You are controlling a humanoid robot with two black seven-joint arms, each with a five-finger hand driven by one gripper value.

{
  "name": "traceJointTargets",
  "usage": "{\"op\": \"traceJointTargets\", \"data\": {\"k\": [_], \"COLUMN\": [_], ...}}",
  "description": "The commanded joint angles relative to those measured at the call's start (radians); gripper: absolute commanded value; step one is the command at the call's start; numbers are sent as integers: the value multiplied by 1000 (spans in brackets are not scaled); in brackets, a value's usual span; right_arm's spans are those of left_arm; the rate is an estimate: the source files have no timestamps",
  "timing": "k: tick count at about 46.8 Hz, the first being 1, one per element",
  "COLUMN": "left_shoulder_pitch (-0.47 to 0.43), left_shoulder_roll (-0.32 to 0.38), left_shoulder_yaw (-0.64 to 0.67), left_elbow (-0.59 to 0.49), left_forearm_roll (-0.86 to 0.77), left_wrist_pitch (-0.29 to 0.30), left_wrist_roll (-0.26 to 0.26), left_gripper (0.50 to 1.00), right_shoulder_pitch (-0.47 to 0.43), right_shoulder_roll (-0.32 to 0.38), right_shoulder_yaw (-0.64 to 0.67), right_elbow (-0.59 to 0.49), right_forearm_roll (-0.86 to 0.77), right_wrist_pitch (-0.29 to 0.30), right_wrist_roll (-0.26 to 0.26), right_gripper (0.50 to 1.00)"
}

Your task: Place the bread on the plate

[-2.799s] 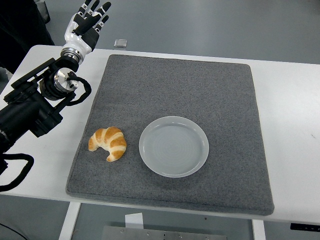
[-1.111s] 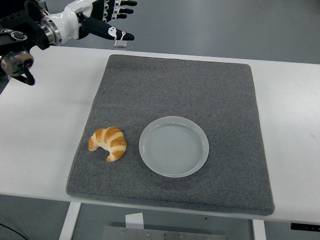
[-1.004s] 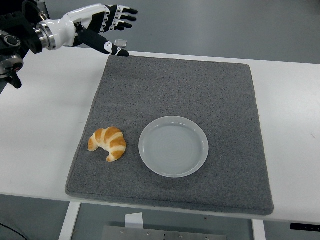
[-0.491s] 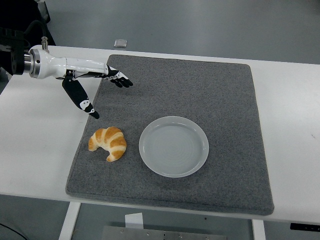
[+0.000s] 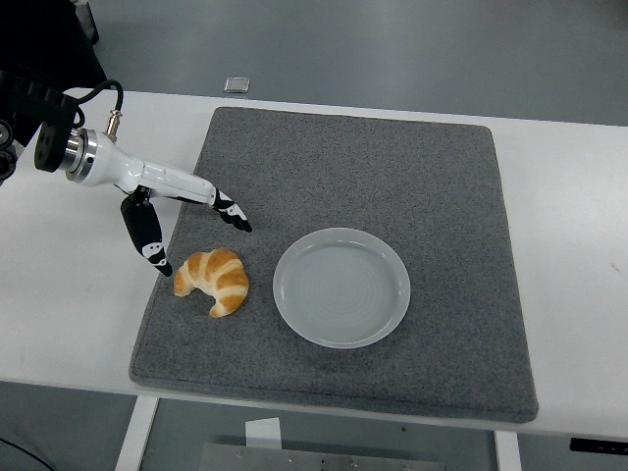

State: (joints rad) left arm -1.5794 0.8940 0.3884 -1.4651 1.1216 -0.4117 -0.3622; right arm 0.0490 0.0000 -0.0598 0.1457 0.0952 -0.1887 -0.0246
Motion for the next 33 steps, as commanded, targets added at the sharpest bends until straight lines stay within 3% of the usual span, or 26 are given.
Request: {"op": "traceJointTargets", "data": {"k": [1,8,33], "left_shoulder_pitch": [7,51,133], "left_shoulder_roll": [-18,-33,-96], "left_shoulder_yaw": [3,3,6], "left_elbow": [0,5,63], "left_forearm_roll": [-2,0,12], "left_wrist_pitch": [13,65,119], "left_wrist_roll": [2,3,8], "left_gripper": [996,999,996], "right_shoulder_pitch": [0,0,0], "right_shoulder_roll": [0,0,0], "right_shoulder_yaw": [0,0,0], "right_elbow": [0,0,0], "right_forearm_roll": [0,0,0], "right_wrist_pitch": [0,0,0], "right_wrist_roll": [0,0,0], "right_gripper": [952,952,952]}}
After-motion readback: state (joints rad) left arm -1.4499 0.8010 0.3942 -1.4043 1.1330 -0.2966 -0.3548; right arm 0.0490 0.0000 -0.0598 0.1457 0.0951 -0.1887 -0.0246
